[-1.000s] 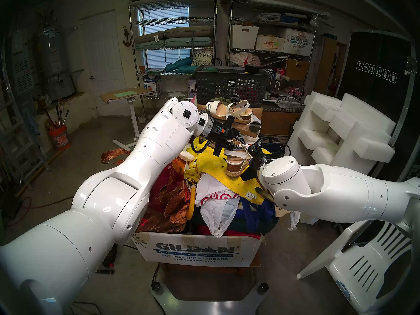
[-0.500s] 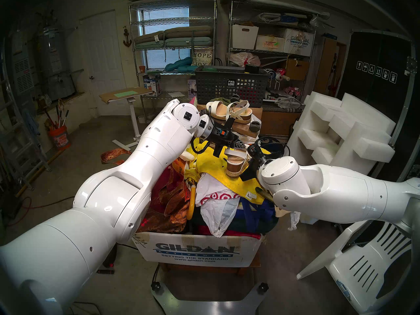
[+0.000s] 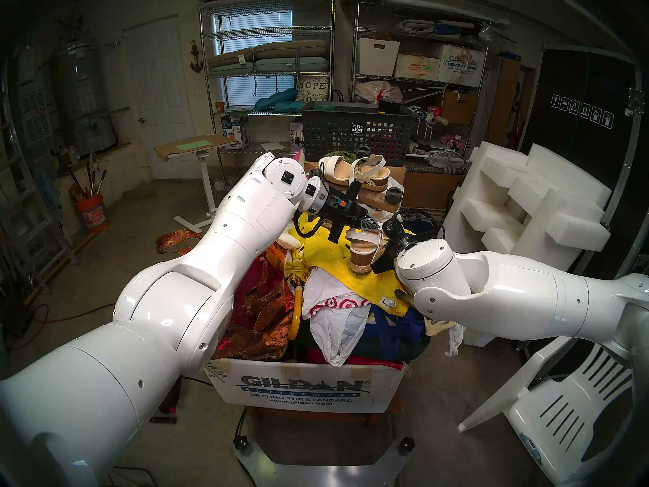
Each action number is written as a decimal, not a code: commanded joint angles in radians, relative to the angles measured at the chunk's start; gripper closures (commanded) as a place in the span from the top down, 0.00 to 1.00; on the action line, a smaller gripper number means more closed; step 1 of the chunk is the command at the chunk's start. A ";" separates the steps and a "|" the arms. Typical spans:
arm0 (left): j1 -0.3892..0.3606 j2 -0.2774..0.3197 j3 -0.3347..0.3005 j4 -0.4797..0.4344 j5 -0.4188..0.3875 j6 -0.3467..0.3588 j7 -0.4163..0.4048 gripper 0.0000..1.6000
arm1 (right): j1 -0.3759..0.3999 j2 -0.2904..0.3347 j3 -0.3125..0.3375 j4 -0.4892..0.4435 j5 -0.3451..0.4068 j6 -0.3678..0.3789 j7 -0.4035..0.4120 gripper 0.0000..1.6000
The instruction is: Unbuckle a shoe
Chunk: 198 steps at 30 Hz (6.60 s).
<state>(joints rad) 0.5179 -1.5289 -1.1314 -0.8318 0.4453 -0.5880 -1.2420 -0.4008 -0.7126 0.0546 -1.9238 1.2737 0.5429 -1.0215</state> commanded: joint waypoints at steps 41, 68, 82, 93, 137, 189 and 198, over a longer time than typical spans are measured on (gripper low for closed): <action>0.005 0.016 -0.023 -0.038 -0.007 0.001 -0.014 0.00 | 0.008 -0.045 0.034 -0.020 -0.055 -0.096 -0.050 0.00; 0.034 0.025 -0.041 -0.091 -0.026 0.059 -0.029 0.00 | -0.008 -0.059 0.024 -0.021 -0.041 -0.110 -0.017 0.00; 0.014 0.015 -0.075 -0.046 -0.033 0.095 -0.014 0.00 | -0.015 -0.054 0.023 -0.017 -0.021 -0.120 0.006 0.00; 0.021 0.008 -0.090 -0.057 -0.072 0.156 -0.075 0.00 | -0.002 -0.040 0.027 -0.010 -0.027 -0.111 0.026 0.00; 0.184 -0.053 -0.229 -0.312 0.046 0.921 -0.150 0.00 | -0.021 -0.027 0.017 -0.043 -0.008 -0.096 -0.010 0.00; 0.240 -0.064 -0.234 -0.412 0.069 1.050 -0.096 0.00 | -0.002 0.014 0.040 -0.037 -0.063 -0.156 0.265 0.00; 0.233 -0.069 -0.248 -0.395 0.070 1.040 -0.079 0.00 | -0.016 0.021 0.061 -0.048 0.007 -0.102 0.195 0.00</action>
<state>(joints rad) 0.7691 -1.5818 -1.3741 -1.2259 0.5234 0.4637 -1.3337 -0.4236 -0.6854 0.0957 -1.9477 1.2361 0.4100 -0.7817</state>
